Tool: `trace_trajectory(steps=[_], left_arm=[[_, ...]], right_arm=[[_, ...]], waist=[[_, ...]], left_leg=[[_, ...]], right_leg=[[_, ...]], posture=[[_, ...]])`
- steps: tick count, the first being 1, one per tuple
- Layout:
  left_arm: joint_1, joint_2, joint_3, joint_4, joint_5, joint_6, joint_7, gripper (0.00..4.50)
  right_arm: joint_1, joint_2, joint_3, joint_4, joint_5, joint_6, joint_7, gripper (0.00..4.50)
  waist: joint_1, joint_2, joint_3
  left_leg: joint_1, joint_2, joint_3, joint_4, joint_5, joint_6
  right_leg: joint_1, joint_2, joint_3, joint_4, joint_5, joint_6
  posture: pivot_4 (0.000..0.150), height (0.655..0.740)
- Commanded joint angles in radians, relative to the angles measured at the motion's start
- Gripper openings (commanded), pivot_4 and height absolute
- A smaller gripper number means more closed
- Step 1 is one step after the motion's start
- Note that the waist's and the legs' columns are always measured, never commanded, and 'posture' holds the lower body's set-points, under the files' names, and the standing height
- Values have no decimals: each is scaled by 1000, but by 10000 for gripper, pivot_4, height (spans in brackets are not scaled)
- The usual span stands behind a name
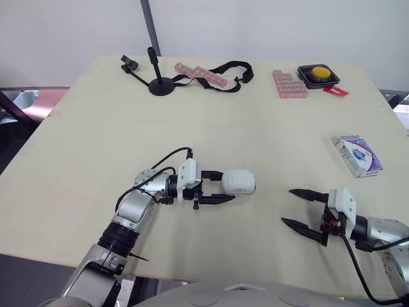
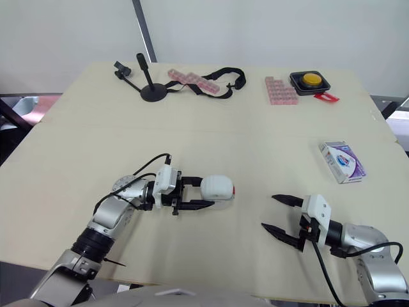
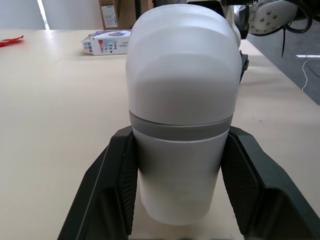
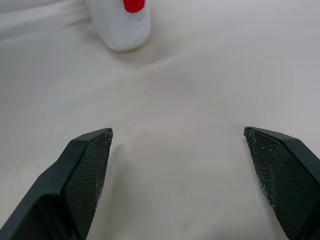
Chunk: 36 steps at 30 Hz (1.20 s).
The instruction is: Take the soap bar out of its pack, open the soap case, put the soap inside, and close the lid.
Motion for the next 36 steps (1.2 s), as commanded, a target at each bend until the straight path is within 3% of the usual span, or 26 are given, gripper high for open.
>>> trace_trajectory(steps=[1,5,12,23,36], left_arm=[[-11,6,13,-2,-5,-18,-7,18855],[-13,9,14,5,-4,-23,-14,18855],[-19,10,16,18,-5,-30,-22,18855],[-9,8,14,13,0,-36,-13,18855],[-8,9,17,9,-3,-29,-5,18855]], right_arm=[[-21,-6,-43,-26,30,-43,13,35727],[-100,-41,-67,-92,67,-9,3,23129],[-307,-84,-37,-319,188,214,-80,271],[-488,-77,131,-564,255,558,-238,271],[-476,-120,204,-595,183,594,-196,271]], waist=[[-1,0,0],[-5,0,0],[1,0,0],[7,0,0],[7,0,0]], left_leg=[[0,0,0,0,0,0],[1,0,0,0,0,1],[6,0,-1,-1,1,2],[6,0,-1,-2,3,-3],[6,0,-1,-3,3,-4]], right_leg=[[0,0,0,0,0,0],[1,0,0,0,0,0],[2,0,-1,0,0,0],[2,0,-1,-2,0,0],[2,0,-1,-3,0,0]], posture=[[1500,7343],[1500,7343],[1500,7343],[1500,7343],[1500,7343]])
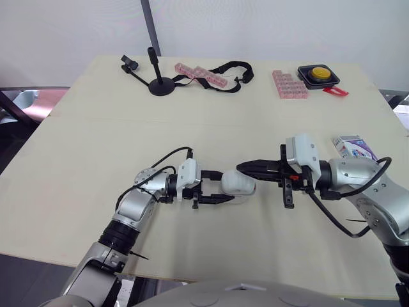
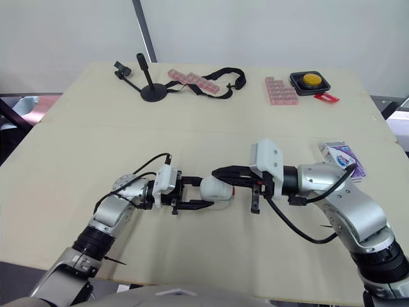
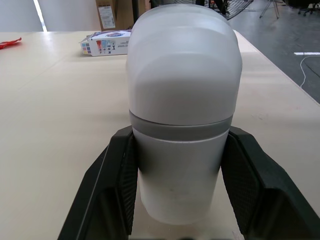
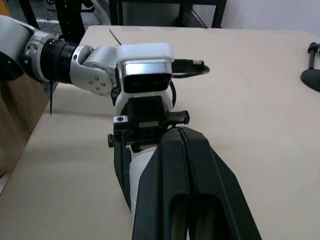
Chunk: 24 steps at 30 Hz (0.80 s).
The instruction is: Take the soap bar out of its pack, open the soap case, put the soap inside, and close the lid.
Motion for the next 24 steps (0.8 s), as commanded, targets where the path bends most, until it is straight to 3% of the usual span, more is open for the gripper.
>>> trace_trajectory(steps=[1,24], left_arm=[[6,10,17,-18,-3,-3,10,18855],[7,13,18,-30,-4,-1,18,18855]], right_arm=[[7,-16,1,-20,-21,-20,20,271],[66,-26,67,63,-118,-40,27,271]], waist=[[0,0,0],[-3,0,0]], left_leg=[[0,0,0,0,0,0],[9,1,1,-10,1,-2]], right_leg=[[0,0,0,0,0,0],[10,0,0,-8,0,0]], posture=[[1500,7343],[1500,7343]])
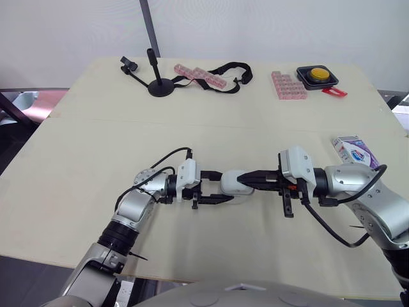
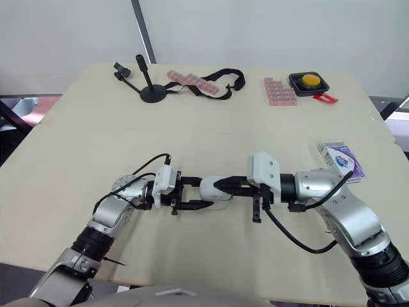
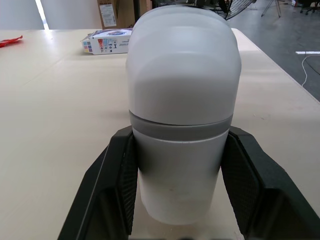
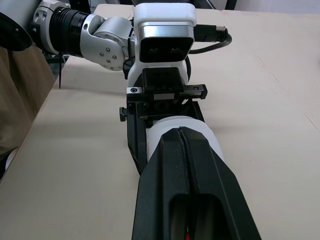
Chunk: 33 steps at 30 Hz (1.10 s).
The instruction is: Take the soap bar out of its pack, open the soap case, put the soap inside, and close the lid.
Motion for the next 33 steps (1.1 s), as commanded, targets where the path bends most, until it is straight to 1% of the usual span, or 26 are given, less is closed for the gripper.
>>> trace_trajectory(steps=[1,9,13,17,19,24,26,30,33], left_arm=[[1,7,18,-26,-5,-6,10,18855],[3,6,18,-29,-6,-5,12,18855],[3,6,18,-29,-6,-5,13,18855],[7,6,18,-31,-4,-6,15,18855],[8,7,18,-32,-4,-4,15,18855],[7,16,27,-35,-16,25,17,18855],[4,23,33,-39,-28,53,19,18855],[-5,30,48,-50,-56,116,28,18855],[-16,32,68,-77,-98,215,47,18855]], right_arm=[[22,-17,27,26,-47,38,-18,271],[38,-46,46,40,-56,65,-14,271],[44,-54,58,44,-53,74,-10,271],[48,-50,58,55,-58,58,-7,271],[46,-42,38,68,-47,52,-12,271],[50,-24,-85,132,27,-1,17,271],[63,-22,-150,164,51,-51,56,271],[105,-6,-231,230,60,-168,142,271],[152,12,-252,273,40,-274,206,271]], waist=[[0,0,0],[-1,0,0],[-2,0,0],[-2,-1,0],[-2,-1,0],[-2,-2,1],[-2,-5,4],[-3,-3,5],[1,-3,5]], left_leg=[[0,0,0,0,0,0],[3,0,0,-4,1,-1],[13,0,1,-7,1,-2],[15,0,2,-10,1,-2],[15,0,2,-10,1,-2],[15,0,2,-11,1,-2],[15,-1,2,-11,1,-2],[7,-1,2,-13,1,-2],[0,-1,1,-13,1,-2]], right_leg=[[0,0,0,0,0,0],[6,0,0,-2,0,0],[9,0,1,-4,0,0],[11,0,1,-6,0,0],[11,0,1,-6,0,0],[11,0,1,-7,0,0],[11,-1,1,-7,0,0],[8,0,1,-9,0,-1],[6,2,-2,-13,0,-1]], posture=[[1500,7343],[1500,7343],[1500,7343],[1500,7343],[1500,7343],[1500,7343],[1500,7343],[1500,7343],[1500,7343]])
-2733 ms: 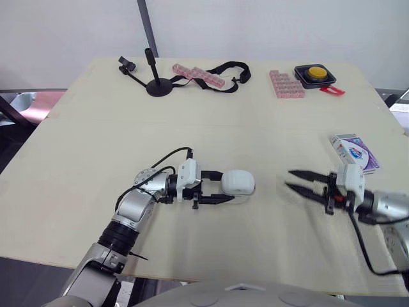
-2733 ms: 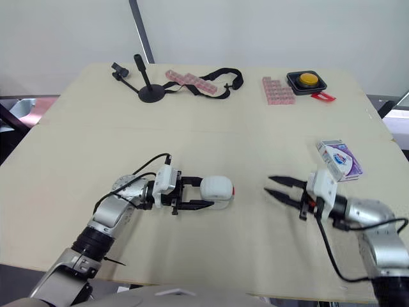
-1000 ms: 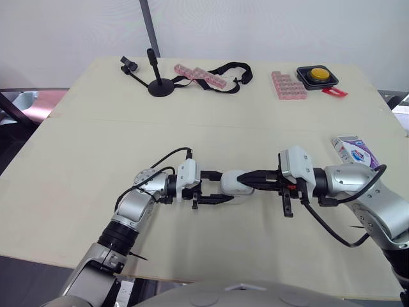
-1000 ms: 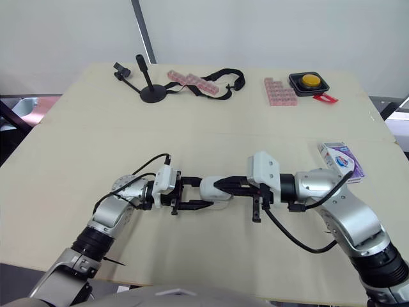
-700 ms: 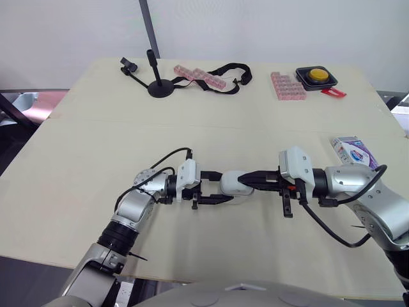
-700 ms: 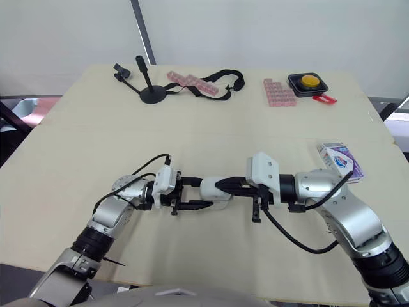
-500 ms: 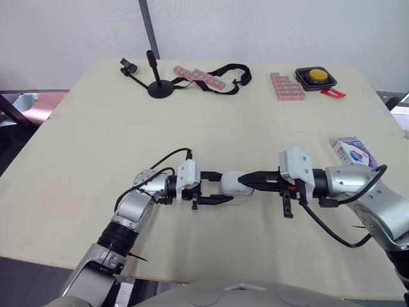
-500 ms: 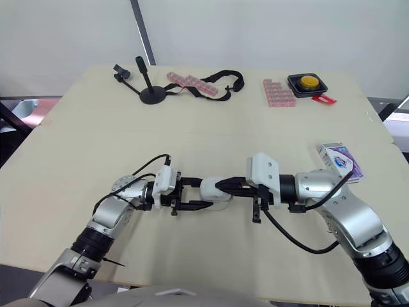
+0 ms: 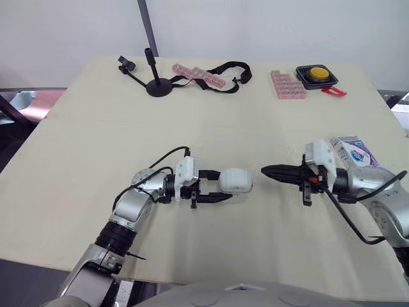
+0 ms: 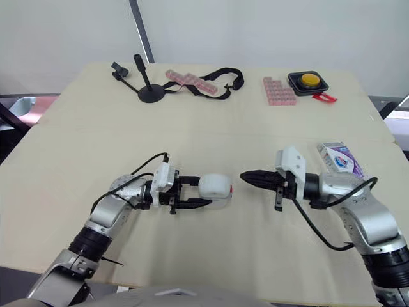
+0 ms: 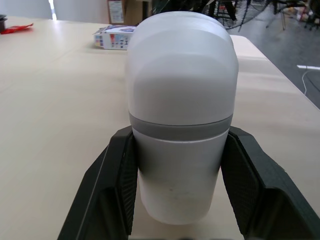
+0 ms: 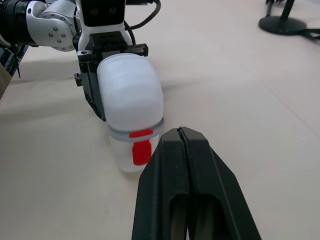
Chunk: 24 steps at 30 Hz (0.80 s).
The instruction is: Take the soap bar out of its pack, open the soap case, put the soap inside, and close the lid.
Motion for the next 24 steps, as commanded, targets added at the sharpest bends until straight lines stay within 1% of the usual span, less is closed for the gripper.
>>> trace_trajectory(steps=[1,3,7,8,10,11,12,14,16,17,19,22,24], left_arm=[[-16,14,49,-55,-67,121,29,18855],[-22,21,59,-81,-101,203,43,18855],[-29,42,74,-130,-159,359,60,18855],[-30,49,76,-142,-171,394,60,18855],[-28,68,77,-168,-197,473,64,18855],[-26,76,78,-181,-210,506,64,18855],[-25,83,80,-192,-220,535,67,18855],[-24,91,87,-209,-247,603,84,18855],[-28,93,101,-225,-285,682,108,18855],[-34,91,114,-232,-311,729,128,18855],[-45,88,133,-245,-351,809,162,18855],[-79,81,167,-237,-442,1022,251,18855],[-98,76,186,-223,-484,1122,289,18855]], right_arm=[[33,33,-41,35,-4,-132,66,271],[48,44,-34,47,-13,-168,89,271],[70,58,-15,57,-31,-214,117,10914],[73,60,-12,60,-37,-228,123,15035],[75,62,-9,66,-46,-247,129,21365],[73,64,-9,67,-47,-254,129,25643],[71,64,-9,68,-47,-257,129,28076],[67,65,-9,70,-47,-263,129,35564],[63,67,-10,71,-46,-266,129,41170],[61,68,-9,71,-44,-267,129,44780],[59,70,-7,69,-41,-268,130,44780],[60,72,-4,64,-37,-265,130,44780],[59,71,0,59,-37,-262,129,44780]], waist=[[1,0,0],[1,0,0],[2,0,0],[2,0,0],[2,0,0],[2,0,0],[2,0,0],[2,0,0],[3,0,0],[3,0,0],[4,0,0],[5,0,0],[5,0,0]], left_leg=[[-1,0,0,0,0,0],[-2,-1,-1,1,0,0],[-2,-1,-1,2,0,0],[-2,-1,-1,2,0,0],[-1,-1,-1,2,0,0],[-1,-1,-1,2,0,0],[-1,-1,-1,2,0,0],[-2,-1,-1,3,0,0],[-1,-2,-1,3,0,0],[-2,-2,-1,3,0,0],[-2,-2,-2,3,0,0],[-2,-2,-2,3,0,0],[-2,-2,-2,3,0,0]], right_leg=[[0,0,-1,-1,0,0],[-2,0,-2,0,0,0],[-4,0,-2,0,0,0],[-4,0,-3,-1,0,0],[-4,0,-3,0,0,0],[-4,0,-3,0,0,0],[-4,0,-3,0,0,0],[-4,0,-3,0,0,0],[-4,0,-3,0,0,0],[-4,0,-3,0,0,0],[-4,0,-4,-1,0,0],[-4,0,-4,0,0,0],[-3,0,-4,0,0,0]], posture=[[1500,7343],[1500,7343],[1500,7343],[1500,7343],[1500,7343],[1500,7343],[1500,7343],[1500,7343],[1500,7343],[1500,7343],[1500,7343],[1500,7343],[1500,7343]])
